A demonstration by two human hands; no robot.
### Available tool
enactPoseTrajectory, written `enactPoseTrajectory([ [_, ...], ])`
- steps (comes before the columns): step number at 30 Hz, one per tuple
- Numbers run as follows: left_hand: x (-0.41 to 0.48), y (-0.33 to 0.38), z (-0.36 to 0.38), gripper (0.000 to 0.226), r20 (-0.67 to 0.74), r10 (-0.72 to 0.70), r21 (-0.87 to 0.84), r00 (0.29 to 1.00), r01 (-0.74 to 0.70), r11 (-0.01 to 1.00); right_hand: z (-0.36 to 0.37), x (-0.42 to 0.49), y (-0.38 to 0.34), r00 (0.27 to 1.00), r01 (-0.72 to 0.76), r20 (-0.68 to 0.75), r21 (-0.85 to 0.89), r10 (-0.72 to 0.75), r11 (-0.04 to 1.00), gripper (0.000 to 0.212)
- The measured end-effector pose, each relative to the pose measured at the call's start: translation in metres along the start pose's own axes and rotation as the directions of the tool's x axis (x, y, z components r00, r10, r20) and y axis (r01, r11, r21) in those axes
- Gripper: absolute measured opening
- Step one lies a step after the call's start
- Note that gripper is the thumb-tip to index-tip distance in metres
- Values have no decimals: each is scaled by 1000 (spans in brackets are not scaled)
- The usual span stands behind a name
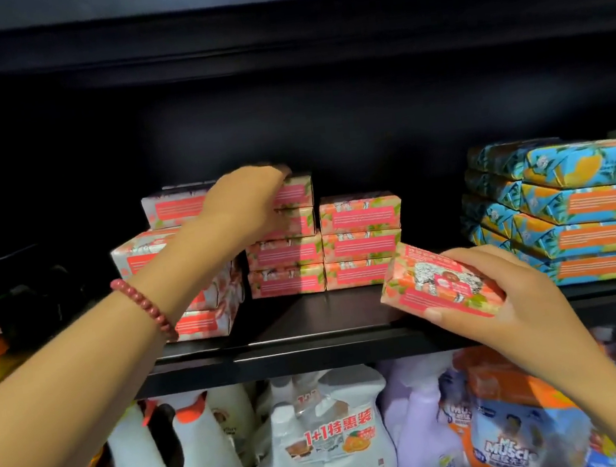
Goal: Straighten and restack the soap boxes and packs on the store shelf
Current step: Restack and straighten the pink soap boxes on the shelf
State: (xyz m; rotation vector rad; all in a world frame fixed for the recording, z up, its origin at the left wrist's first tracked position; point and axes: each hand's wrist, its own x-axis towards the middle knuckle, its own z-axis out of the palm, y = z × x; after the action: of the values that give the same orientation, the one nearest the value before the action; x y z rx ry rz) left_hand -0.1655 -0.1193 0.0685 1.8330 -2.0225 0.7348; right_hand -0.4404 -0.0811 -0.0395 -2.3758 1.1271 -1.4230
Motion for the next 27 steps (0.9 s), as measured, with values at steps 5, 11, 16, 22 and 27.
enactPoseTrajectory([
  [5, -4, 5, -4, 52, -106, 42, 13, 993, -41, 999, -2, -1, 4, 999, -10, -33, 2, 10, 1000, 53],
  [11, -27, 3, -11, 42, -256, 208, 25, 944, -208, 978, -10, 18, 2, 998, 4, -65, -15, -5, 1000, 53],
  [16, -75, 15, -7, 45, -467, 308, -74, 829, -383, 921, -14, 61, -7, 992, 43, -111, -83, -53, 996, 64],
  [22, -110, 37, 23, 53, -412, 332, -126, 849, -413, 902, -3, 109, -12, 995, 72, -66, -95, -78, 993, 61],
  [27, -120, 45, 36, 57, -375, 326, -174, 868, -412, 895, 11, 141, -11, 997, 56, 60, -80, -51, 995, 68],
])
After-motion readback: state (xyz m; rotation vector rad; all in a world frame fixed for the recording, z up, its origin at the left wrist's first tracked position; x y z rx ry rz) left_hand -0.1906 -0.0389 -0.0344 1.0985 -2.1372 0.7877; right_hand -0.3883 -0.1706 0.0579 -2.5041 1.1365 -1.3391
